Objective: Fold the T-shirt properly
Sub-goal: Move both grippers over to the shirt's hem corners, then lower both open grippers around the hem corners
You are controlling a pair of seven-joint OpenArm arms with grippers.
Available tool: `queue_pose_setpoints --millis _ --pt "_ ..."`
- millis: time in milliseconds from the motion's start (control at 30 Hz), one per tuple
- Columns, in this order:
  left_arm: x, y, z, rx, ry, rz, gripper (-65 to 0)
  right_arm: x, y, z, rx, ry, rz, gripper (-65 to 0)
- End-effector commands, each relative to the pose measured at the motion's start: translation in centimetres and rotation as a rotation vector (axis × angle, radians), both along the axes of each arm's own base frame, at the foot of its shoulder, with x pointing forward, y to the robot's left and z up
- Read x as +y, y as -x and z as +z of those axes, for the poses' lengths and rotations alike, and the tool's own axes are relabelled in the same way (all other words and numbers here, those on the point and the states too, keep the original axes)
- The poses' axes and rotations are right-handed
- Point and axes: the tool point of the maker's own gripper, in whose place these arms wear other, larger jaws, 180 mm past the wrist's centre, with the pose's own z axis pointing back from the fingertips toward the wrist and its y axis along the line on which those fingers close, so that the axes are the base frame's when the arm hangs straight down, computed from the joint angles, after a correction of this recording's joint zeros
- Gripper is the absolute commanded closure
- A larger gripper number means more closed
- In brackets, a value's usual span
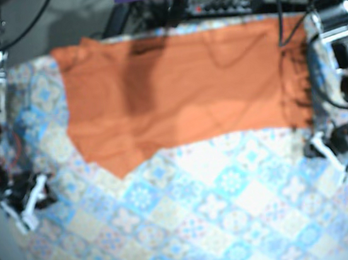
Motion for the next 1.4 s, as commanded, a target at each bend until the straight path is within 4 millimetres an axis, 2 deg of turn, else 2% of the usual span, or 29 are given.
queue_pose_setpoints --millis 0,100,167,300,533,700,800,967,1200,1267,1367 --pt "0.9 -1.1 1.8 -0.048 0.015 0.025 -24.5 0.1 -1.3 2.5 -0.054 -0.041 0.010 -21.0" --pt "1.9 -0.9 0.6 0.012 0.082 0.085 -24.5 1.3 -1.1 1.9 0.024 -0.130 0.024 -21.0" --pt "2.2 -0.3 -0.7 0.053 0.132 0.117 -24.5 1.0 -0.6 1.5 0.064 -0.138 0.029 -21.0" --pt "2.2 0.9 -3.0 0.126 0.202 0.155 -24.5 2.9 0.4 0.2 0.143 -0.146 0.093 -21.0" --pt "2.2 2.8 -5.7 0.209 0.235 0.189 -24.5 4.8 3.1 -3.1 0.280 -0.057 0.205 -21.0" --pt "2.9 3.4 -5.5 0.205 0.255 0.204 -25.1 6.1 3.4 -3.9 0.282 -0.050 0.247 -21.3" --pt "3.1 3.6 -5.3 0.185 0.300 0.233 -25.1 6.1 3.5 -4.2 0.283 -0.028 0.253 -21.4" --pt "5.6 5.2 -5.5 0.149 0.360 0.351 -25.1 5.2 3.7 -5.1 0.296 0.061 0.257 -21.4" --pt "8.2 7.7 -6.0 0.118 0.410 0.474 -25.2 5.8 3.4 -5.5 0.279 0.081 0.269 -21.4" --pt "8.7 8.2 -6.4 0.114 0.441 0.516 -25.2 5.8 3.5 -5.6 0.281 0.090 0.272 -21.4" --pt "9.2 8.8 -8.1 0.117 0.500 0.596 -25.2 6.5 3.4 -5.7 0.279 0.078 0.279 -21.4"
